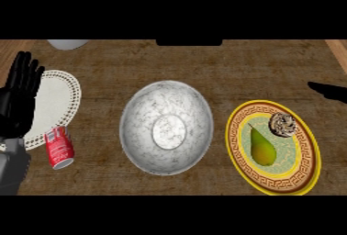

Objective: Pick the pear from the plate and place it in the bowl

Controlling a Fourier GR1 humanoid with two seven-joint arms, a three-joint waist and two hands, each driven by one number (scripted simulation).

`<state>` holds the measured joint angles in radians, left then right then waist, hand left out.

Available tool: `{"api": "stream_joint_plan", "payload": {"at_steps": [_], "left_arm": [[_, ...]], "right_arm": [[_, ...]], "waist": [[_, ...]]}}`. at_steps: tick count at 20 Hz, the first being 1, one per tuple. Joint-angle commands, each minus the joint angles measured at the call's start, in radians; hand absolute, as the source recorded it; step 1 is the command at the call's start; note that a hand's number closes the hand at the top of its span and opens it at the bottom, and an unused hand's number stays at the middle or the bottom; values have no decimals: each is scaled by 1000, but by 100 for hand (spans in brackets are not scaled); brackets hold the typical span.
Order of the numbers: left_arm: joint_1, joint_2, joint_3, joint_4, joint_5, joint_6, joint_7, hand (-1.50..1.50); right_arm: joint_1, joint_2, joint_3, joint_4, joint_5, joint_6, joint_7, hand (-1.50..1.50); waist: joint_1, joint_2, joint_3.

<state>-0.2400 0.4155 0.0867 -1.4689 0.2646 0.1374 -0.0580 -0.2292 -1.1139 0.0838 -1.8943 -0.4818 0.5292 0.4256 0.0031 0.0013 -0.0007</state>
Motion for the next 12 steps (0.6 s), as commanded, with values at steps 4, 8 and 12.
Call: {"api": "stream_joint_plan", "payload": {"at_steps": [4,8,12], "left_arm": [[37,-15,18,-27,-12,-24,-15,0],[-56,5,46,24,-16,-36,33,0],[10,-13,39,-80,-30,-22,85,0]], "right_arm": [[23,76,13,103,138,173,-51,-150],[-73,174,52,152,188,179,31,-150],[-14,244,29,140,284,202,-7,-150]], "waist": [[1,-1,1],[4,1,1],[0,-3,1]]}}
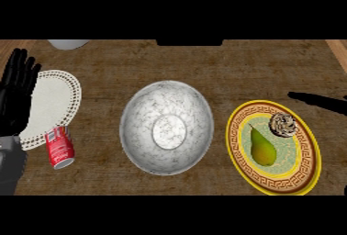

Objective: Pick the pear from the plate and place it in the bowl

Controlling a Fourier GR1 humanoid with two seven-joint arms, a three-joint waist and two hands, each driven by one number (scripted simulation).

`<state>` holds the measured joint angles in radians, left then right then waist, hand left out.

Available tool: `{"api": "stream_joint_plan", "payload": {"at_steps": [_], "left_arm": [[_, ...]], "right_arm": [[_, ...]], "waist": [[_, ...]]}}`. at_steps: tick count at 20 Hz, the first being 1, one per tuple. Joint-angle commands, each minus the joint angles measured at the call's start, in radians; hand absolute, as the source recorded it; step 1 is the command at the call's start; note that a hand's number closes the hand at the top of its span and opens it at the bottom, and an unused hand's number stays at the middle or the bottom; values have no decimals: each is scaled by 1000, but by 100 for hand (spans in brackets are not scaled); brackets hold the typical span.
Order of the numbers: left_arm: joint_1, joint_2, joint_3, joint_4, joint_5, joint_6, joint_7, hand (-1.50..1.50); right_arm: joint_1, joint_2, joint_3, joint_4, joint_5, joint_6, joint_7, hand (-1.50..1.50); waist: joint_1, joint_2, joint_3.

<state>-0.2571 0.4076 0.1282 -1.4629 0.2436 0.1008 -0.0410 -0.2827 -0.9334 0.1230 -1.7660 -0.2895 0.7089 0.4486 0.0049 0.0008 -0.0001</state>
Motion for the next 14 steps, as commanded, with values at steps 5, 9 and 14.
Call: {"api": "stream_joint_plan", "payload": {"at_steps": [5,9,14], "left_arm": [[81,-37,14,-68,-16,-17,-16,0],[25,-22,34,-25,-28,-32,25,0],[78,-22,77,-4,-5,-101,-37,0]], "right_arm": [[29,194,46,56,182,6,-1,-150],[1,246,34,176,328,43,-94,-150],[73,282,-2,108,368,56,-95,-150]], "waist": [[1,-1,0],[1,0,0],[-5,-2,0]]}}
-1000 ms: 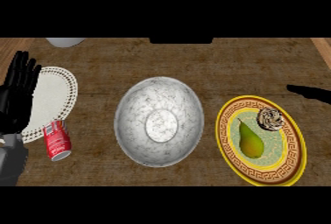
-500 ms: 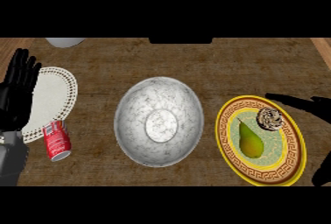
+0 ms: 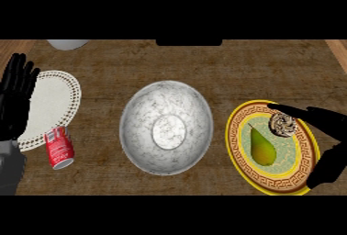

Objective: Pick the pear from the plate and place it in the bowl

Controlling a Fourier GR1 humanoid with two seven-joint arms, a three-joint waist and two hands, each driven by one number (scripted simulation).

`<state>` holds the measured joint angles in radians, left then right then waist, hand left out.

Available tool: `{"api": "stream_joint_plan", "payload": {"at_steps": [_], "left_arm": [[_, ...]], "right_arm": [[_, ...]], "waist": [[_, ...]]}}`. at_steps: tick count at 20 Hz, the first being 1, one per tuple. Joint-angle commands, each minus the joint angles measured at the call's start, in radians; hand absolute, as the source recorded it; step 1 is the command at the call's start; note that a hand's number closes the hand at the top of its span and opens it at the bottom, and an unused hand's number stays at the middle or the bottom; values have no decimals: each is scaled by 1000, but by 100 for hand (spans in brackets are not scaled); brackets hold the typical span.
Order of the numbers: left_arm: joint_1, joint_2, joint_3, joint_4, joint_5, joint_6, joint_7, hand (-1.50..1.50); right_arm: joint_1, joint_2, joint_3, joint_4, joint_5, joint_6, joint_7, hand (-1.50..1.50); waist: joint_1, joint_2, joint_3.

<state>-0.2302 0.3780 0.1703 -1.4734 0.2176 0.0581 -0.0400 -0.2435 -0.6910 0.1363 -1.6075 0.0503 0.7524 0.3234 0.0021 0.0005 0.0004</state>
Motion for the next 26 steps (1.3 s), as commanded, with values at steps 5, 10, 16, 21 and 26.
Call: {"api": "stream_joint_plan", "payload": {"at_steps": [5,10,16,21,26], "left_arm": [[-47,-43,-9,53,-54,8,-13,0],[-4,-72,4,-7,-62,22,-11,0],[-6,-71,15,-6,-59,-23,-5,0],[-15,-54,37,-85,-54,-11,97,0],[-72,-65,47,11,-78,-18,30,0]], "right_arm": [[1,108,-2,113,187,-12,-183,-150],[35,167,-24,19,208,3,-137,-150],[31,235,-5,81,326,-13,-173,-150],[14,227,1,231,440,-37,-328,-150],[60,245,-11,196,471,-25,-318,-150]], "waist": [[-2,0,0],[-4,-2,-1],[-4,-1,-1],[1,-1,0],[-6,0,0]]}}
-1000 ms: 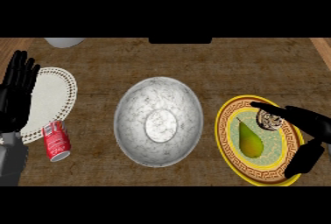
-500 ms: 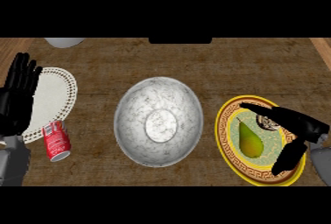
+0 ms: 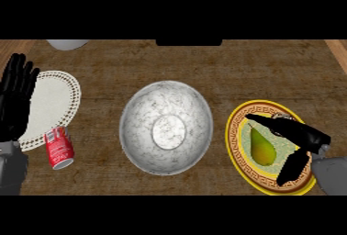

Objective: Pick the pear from the plate and place it in the bowl

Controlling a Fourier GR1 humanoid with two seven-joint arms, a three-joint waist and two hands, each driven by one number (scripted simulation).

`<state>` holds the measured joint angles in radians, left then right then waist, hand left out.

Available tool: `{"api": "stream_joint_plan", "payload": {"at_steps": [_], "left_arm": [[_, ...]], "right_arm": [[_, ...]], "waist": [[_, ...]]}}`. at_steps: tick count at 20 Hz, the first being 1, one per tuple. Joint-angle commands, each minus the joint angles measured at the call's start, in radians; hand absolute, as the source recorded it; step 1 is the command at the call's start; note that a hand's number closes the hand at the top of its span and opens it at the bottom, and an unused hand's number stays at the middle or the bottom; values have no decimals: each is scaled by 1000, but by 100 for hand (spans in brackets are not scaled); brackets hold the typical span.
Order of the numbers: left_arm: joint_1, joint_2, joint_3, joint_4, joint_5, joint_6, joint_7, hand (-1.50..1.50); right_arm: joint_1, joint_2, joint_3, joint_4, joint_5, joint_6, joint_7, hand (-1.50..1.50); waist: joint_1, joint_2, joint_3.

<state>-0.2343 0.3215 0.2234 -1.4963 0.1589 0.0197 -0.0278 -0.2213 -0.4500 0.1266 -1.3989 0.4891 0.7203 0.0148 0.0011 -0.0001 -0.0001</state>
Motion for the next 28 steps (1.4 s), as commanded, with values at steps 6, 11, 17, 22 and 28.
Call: {"api": "stream_joint_plan", "payload": {"at_steps": [6,11,17,22,28], "left_arm": [[-2,-24,5,11,-13,-6,-16,0],[2,-41,-8,-43,-20,12,37,0],[-24,-32,-13,-39,-42,18,63,0],[19,-20,16,-38,-27,-20,20,0],[47,-9,37,-31,-16,-23,2,0]], "right_arm": [[-70,93,8,180,111,-46,2,-150],[23,73,46,160,183,-131,-120,150],[-80,84,-20,260,203,-217,-222,150],[-41,79,-37,202,218,-212,-236,150],[103,-254,-179,172,365,-394,-239,150]], "waist": [[4,1,0],[1,0,1],[4,1,1],[2,0,0],[-30,-7,0]]}}
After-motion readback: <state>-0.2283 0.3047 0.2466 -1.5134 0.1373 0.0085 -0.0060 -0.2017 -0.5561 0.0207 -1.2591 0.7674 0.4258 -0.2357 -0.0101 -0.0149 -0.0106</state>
